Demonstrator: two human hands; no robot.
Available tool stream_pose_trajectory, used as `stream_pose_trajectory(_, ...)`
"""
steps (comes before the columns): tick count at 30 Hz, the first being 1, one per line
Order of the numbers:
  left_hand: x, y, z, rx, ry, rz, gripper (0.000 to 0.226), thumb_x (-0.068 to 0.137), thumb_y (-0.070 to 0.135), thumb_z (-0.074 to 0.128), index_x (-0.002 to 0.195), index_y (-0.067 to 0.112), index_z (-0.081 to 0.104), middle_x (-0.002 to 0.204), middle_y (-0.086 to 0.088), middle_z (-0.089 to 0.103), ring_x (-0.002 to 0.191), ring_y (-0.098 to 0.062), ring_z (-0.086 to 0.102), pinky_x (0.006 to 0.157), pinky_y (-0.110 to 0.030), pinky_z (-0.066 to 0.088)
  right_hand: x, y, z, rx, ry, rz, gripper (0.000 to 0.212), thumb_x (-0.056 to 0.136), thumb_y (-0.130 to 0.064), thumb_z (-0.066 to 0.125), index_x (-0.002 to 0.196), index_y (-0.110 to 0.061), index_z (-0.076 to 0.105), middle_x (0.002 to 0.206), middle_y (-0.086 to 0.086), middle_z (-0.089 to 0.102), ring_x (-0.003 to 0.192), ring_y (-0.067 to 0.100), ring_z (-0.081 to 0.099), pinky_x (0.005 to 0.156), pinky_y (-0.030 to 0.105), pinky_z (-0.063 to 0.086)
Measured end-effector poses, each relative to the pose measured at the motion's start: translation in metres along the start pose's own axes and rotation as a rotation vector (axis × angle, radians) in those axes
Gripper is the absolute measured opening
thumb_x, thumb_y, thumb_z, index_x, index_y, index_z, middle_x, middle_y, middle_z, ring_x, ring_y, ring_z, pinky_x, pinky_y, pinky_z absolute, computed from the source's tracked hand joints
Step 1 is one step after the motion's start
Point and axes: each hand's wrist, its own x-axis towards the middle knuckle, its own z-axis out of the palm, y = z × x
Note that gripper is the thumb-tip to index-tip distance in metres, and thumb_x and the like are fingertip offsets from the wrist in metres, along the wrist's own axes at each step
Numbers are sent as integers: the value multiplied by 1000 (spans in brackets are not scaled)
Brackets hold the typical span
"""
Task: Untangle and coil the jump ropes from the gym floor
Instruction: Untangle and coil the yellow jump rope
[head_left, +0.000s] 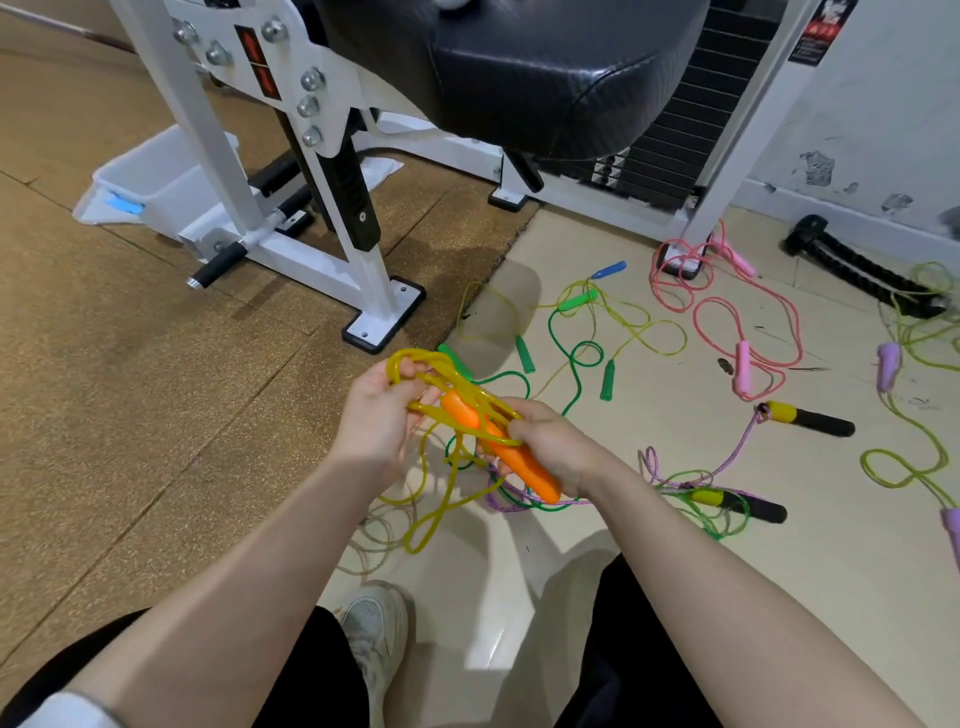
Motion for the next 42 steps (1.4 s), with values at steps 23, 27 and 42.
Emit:
stream_pose_trajectory(23, 2, -18, 13, 24, 91, -94, 23, 100, 13, 38, 80, 10, 49, 81, -8, 61, 72, -15, 61, 70, -23, 55, 18, 14, 22, -67, 322, 442, 37, 92, -45, 36, 107, -14, 51, 104, 9, 53, 90, 26, 55, 83, 43, 49)
stream_pose_trajectory(27, 1, -18, 10, -54, 97, -74, 25, 100, 12, 37, 79, 9, 50, 82, -7, 61, 78, -16, 63, 81, -27, 53, 14, 7, 27, 565, 156, 431, 29, 97, -26, 42, 80, -5, 50, 63, 10, 50, 44, 21, 54, 56, 39, 57)
stream_pose_trajectory(42, 13, -8, -7, 139, 84, -254, 33, 91, -15, 27, 94, 7, 52, 86, -10, 62, 75, -22, 58, 73, -37, 52, 2, 15, -5, -453, -69, -14, 38, 83, 18, 44, 74, -14, 63, 59, -15, 57, 56, -5, 50, 60, 13, 41)
